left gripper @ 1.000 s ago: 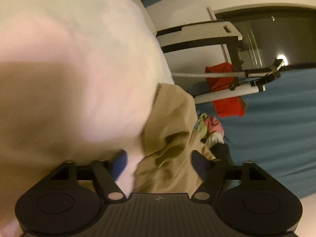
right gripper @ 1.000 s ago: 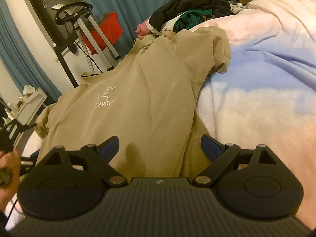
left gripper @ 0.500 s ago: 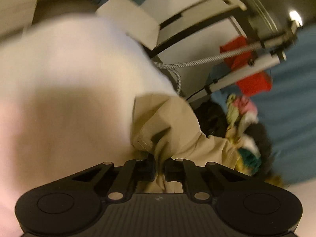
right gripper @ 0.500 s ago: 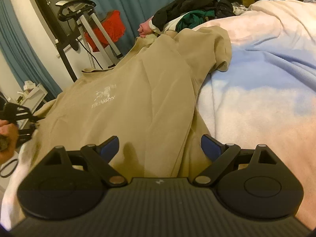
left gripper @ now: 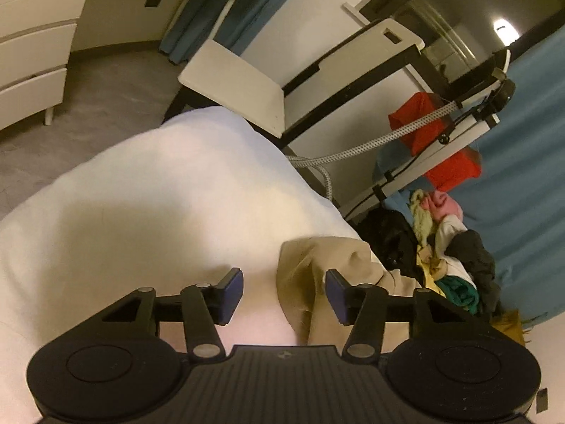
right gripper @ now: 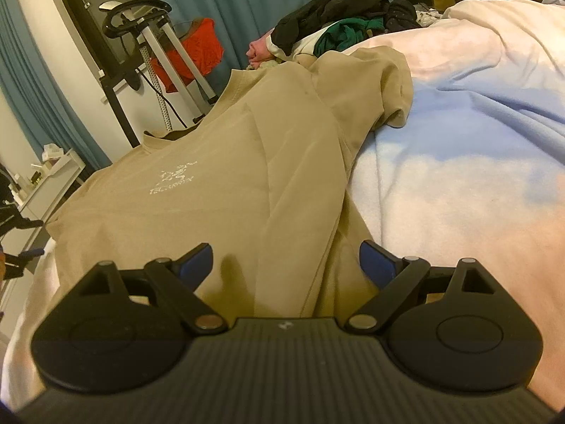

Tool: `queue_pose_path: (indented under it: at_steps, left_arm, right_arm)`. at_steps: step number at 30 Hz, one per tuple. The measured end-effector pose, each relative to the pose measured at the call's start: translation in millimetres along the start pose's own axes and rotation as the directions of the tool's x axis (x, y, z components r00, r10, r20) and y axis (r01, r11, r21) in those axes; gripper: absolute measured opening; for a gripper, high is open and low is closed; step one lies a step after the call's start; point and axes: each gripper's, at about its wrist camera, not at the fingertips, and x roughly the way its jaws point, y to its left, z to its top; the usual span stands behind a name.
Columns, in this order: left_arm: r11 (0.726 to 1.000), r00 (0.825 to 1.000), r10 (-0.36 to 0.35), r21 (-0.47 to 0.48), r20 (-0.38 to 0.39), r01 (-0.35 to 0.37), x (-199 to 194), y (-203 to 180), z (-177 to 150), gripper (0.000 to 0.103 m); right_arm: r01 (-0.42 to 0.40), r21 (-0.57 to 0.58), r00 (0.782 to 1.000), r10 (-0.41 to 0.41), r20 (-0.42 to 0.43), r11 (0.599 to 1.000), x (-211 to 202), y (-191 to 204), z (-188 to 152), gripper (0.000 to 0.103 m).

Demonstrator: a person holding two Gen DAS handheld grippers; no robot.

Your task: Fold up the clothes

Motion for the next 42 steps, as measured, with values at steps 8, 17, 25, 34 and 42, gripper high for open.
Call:
queue_pose_path:
  at_steps: [8, 17, 25, 34, 42]
  left_arm:
    - [0.987, 0.998, 0.028, 0.155, 0.064, -0.038, 45.1, -34.2, 14.5, 0.070]
    - [0.849, 0.986, 0.156, 0.518, -0.058, -0.104, 102.8, -102.7, -10.9, 0.005]
    - [0.789, 0.915, 0.290, 0.470, 0.282, -0.395, 55.9, -101.2, -6.4, 0.026]
    - [0.791, 0.929, 0.231, 0.500, 0.289, -0.352, -27.8, -88.6, -65.4, 0.076]
    - [0.758, 0.958, 0.057, 0.612, 0.281, -0.225, -154.5, -114.4, -188.3, 0.084]
  right_arm:
    - [0.011, -0.025, 1.000, -0.011, 0.001, 1.000, 3.3, 1.6, -1.6, 0.091]
    - [0.032, -0.057, 0.999, -0.032, 0.007, 0.998, 12.4, 7.2, -2.1, 0.093]
    - [0.035, -0.062, 0.999, -0.034, 0.012, 0.997, 9.7, 8.5, -2.2, 0.092]
    - [0.033, -0.077, 0.999, -0.031, 0.027, 0.997, 3.7, 8.1, 0.5, 0.091]
    - [0.020, -0.147, 0.992, -0.001, 0.123, 0.989, -23.6, 11.4, 3.8, 0.091]
